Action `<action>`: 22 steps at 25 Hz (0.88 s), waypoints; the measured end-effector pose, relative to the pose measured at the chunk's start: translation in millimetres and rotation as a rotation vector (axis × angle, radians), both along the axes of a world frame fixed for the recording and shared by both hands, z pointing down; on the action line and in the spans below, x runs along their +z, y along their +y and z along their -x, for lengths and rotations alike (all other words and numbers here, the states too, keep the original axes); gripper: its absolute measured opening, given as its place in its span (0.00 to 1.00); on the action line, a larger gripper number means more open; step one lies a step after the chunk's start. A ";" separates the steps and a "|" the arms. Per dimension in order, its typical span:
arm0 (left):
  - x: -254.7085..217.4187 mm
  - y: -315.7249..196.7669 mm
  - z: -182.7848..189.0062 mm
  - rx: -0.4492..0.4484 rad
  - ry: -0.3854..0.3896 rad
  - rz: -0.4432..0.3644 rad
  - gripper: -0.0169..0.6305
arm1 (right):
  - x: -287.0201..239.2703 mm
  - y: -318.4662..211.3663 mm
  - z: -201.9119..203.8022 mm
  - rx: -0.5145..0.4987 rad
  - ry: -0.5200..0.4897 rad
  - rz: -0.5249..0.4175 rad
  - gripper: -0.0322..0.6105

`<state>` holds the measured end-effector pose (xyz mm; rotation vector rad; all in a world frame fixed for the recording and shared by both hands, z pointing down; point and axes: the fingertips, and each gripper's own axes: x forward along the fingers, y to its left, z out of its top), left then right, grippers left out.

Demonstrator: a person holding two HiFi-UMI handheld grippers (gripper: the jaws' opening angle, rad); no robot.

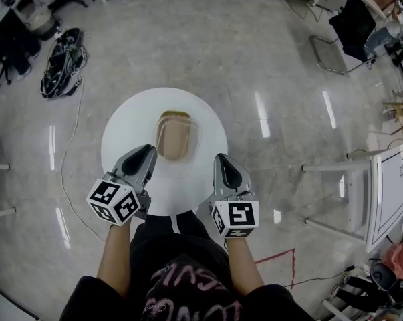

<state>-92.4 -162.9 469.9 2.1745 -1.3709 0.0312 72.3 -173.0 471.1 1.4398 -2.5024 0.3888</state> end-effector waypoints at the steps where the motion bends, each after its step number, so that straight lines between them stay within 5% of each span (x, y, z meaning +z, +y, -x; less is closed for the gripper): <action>1: -3.9 3.9 -1.6 -0.004 0.000 -0.006 0.10 | -3.8 2.3 -2.0 -0.003 -0.003 -0.007 0.07; 22: -93.8 42.5 16.9 -0.074 -0.042 -0.165 0.10 | -88.2 22.7 14.4 -0.072 -0.049 -0.149 0.07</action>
